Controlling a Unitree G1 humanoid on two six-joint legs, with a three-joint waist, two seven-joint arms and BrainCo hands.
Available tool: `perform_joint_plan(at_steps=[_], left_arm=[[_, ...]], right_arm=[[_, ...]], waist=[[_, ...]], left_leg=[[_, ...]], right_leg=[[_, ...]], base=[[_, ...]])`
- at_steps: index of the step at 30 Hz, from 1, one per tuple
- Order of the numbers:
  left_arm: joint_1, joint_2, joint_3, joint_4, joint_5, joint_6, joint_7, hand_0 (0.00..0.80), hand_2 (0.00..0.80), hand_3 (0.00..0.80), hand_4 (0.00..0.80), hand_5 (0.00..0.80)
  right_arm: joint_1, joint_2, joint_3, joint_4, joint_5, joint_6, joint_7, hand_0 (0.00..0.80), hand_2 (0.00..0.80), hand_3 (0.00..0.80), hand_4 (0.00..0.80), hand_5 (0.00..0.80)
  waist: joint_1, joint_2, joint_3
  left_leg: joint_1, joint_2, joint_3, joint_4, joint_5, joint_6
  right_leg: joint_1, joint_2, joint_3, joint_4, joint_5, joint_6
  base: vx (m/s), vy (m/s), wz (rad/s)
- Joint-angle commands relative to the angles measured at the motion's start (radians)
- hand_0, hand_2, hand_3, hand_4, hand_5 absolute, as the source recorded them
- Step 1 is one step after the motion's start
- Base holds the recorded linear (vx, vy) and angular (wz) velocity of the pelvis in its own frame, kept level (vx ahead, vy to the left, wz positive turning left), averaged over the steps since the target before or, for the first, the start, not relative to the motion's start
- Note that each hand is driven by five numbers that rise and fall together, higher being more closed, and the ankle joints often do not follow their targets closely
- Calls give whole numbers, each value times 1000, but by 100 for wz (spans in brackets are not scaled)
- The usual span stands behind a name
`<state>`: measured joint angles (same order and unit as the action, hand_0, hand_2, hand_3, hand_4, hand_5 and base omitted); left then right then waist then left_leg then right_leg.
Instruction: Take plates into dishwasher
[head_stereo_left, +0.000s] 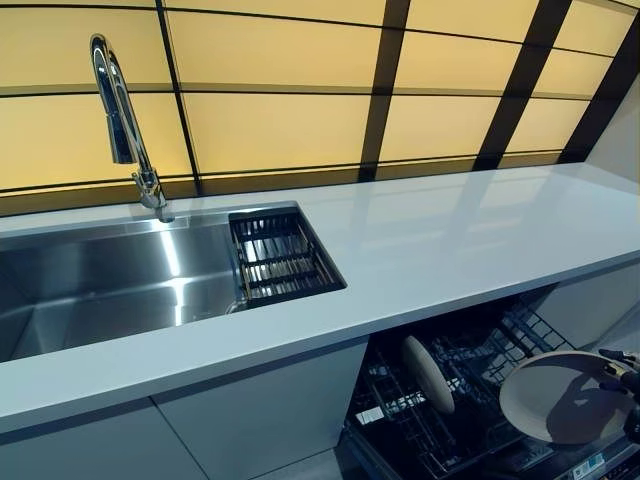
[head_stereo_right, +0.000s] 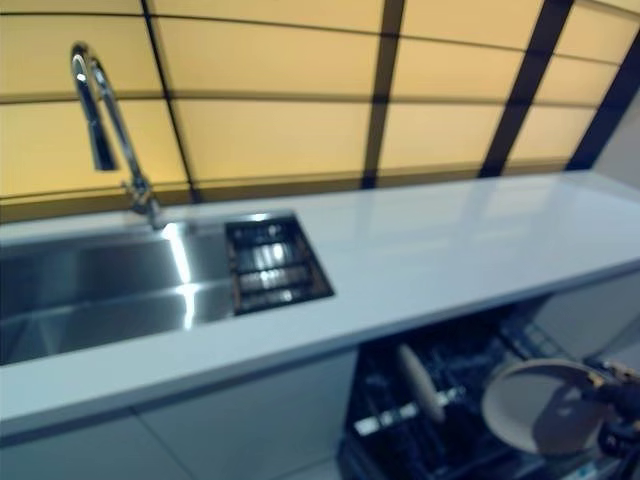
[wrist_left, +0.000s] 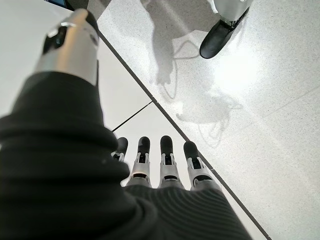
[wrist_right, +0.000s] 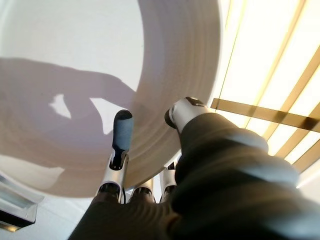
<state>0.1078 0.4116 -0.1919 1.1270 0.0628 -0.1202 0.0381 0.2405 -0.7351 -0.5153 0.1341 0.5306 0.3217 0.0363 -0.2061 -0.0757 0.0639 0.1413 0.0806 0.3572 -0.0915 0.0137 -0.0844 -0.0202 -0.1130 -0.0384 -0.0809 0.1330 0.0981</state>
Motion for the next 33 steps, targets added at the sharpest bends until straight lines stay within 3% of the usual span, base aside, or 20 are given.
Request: perform_joint_plan(at_steps=[1, 12, 18, 26, 33], left_arm=[[-38, 47, 48, -1, 4, -15, 2, 0, 0, 0, 0, 0], [-38, 57, 38, -55, 17, -6, -3, 0, 0, 0, 0, 0], [-59, 66, 6, -92, 18, -4, -8, 0, 0, 0, 0, 0], [-61, 73, -16, -104, 1, 3, -8, 0, 0, 0, 0, 0], [-33, 62, 0, -97, 0, 0, -12, 0, 0, 0, 0, 0]], right_arm=[[-97, -64, -36, 13, -4, -23, -5, 800, 800, 800, 800, 800], [-89, 71, 29, 107, 46, -64, -21, 800, 800, 800, 800, 800], [-118, 104, 68, 220, 63, -127, -64, 800, 800, 800, 800, 800], [-165, 55, 56, 280, 72, -171, -131, 800, 800, 800, 800, 800], [-147, -41, -40, 169, 62, -170, -201, 800, 800, 800, 800, 800]], waist=[[20, 15, 44], [20, 30, 79], [27, 42, 97], [43, 58, 108], [45, 45, 98]], left_leg=[[-28, -24, -90, 42, -42, 78], [-57, -32, -100, 49, -35, 87], [-78, -37, -109, 53, -33, 90], [-93, -41, -117, 49, -28, 85], [-79, -31, -111, 34, -25, 70]], right_leg=[[-16, -25, -10, 179, -50, 68], [-56, -36, -4, 208, -40, 79], [-74, -41, 7, 209, -37, 81], [-73, -41, -5, 192, -50, 75], [-44, -25, -25, 156, -63, 61]], base=[[0, 0, 0], [-18, -14, 0], [0, 0, 0], [-2, 1, 0], [24, 4, 2]])
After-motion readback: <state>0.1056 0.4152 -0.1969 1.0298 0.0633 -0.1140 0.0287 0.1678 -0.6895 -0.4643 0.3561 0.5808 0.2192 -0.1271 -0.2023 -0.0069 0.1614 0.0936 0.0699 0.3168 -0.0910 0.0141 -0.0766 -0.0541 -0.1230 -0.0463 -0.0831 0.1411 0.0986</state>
